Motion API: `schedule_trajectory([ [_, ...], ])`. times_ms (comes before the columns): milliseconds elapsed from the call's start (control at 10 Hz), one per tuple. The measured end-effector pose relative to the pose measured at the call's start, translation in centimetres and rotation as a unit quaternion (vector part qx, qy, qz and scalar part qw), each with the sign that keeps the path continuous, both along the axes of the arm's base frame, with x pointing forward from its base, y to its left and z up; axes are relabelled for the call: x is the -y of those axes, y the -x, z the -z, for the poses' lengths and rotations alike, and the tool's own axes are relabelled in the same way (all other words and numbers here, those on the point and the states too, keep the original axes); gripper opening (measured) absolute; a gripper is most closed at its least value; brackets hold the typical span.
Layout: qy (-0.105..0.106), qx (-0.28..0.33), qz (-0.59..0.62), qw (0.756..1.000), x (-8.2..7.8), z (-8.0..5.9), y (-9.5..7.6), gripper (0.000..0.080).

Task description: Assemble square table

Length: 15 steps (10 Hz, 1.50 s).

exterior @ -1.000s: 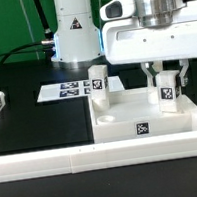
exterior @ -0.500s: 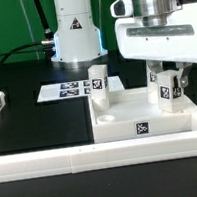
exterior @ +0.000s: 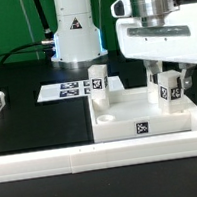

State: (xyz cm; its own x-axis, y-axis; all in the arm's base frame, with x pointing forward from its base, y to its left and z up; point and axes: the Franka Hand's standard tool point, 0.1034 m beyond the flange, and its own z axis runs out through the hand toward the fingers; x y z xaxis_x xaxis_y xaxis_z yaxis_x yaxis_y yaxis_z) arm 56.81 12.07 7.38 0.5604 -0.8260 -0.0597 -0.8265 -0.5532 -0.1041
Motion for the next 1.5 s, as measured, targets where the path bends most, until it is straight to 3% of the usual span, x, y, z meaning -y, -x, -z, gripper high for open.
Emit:
schedule_trajectory([
  [100, 0.003, 0.000, -0.046, 0.999, -0.13, -0.06, -0.15, 0.0620],
  [200, 0.006, 0.006, -0.094, 0.995, -0.10, -0.08, -0.20, 0.0640],
  [700, 0.015, 0.023, -0.257, 0.966, 0.04, -0.05, -0.19, 0.0649],
  [900, 0.034, 0.023, -0.371, 0.928, 0.06, -0.05, -0.07, 0.0649],
  [1400, 0.048, 0.035, -0.524, 0.850, 0.10, -0.16, -0.28, 0.0649],
  [1500, 0.048, 0.036, -0.529, 0.846, 0.16, -0.16, -0.29, 0.0649],
])
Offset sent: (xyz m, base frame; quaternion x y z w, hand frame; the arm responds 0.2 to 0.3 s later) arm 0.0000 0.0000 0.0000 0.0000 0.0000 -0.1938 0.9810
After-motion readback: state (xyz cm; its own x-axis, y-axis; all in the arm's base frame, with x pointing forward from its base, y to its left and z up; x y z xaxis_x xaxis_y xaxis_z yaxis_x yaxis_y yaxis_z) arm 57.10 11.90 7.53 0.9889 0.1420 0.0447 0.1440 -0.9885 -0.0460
